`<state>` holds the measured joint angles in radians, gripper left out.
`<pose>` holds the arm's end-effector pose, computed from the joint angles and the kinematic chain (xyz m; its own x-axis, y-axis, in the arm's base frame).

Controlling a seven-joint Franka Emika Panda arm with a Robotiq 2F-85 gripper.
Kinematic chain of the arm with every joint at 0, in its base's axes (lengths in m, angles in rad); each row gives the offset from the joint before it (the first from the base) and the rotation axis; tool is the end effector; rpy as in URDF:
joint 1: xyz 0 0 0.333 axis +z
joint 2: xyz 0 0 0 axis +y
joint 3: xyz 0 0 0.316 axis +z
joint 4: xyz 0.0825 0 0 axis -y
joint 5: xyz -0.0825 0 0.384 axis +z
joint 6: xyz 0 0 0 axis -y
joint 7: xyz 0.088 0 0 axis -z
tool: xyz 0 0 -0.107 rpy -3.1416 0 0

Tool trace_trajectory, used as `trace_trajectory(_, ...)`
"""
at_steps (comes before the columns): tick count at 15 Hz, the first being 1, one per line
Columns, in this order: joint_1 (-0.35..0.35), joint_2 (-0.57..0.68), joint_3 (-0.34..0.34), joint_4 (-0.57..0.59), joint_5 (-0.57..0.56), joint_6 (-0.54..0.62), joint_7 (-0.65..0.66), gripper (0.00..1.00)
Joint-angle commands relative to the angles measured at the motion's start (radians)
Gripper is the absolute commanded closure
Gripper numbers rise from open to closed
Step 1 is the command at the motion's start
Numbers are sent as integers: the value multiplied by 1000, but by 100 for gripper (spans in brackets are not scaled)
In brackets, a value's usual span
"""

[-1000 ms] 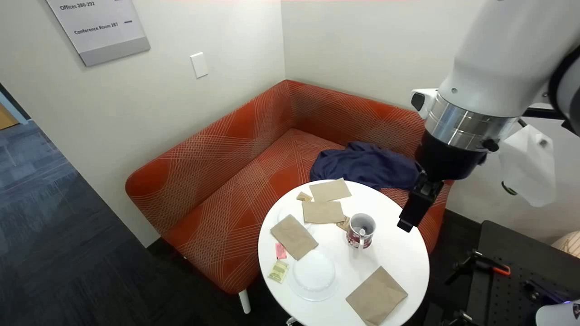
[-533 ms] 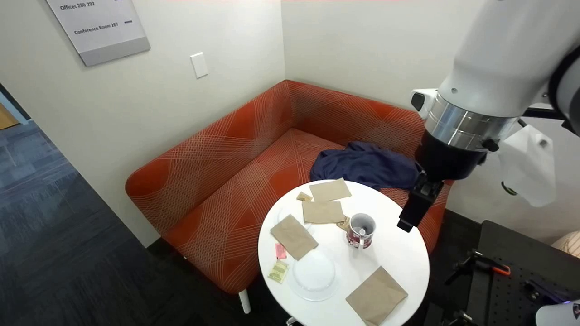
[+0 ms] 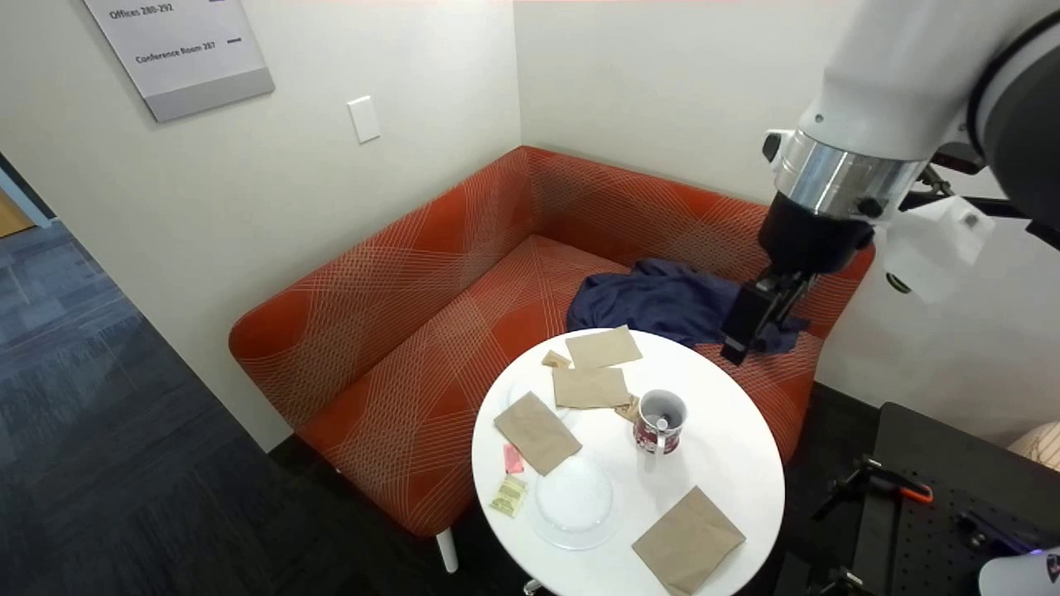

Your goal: Take the marker out of the cup and put it on the table

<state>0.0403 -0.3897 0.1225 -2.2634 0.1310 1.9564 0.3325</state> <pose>0.4367 0.0852 0.5203 0.9739 -0.2217 0.0492 -0.2160 -0.9713 -0.0999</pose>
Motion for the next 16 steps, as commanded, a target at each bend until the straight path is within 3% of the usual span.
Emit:
trace_trajectory(1,-46,36,-37,29,14,-5,63,0)
trace_trajectory(16,-140,238,-165,34,139,-2,198,0)
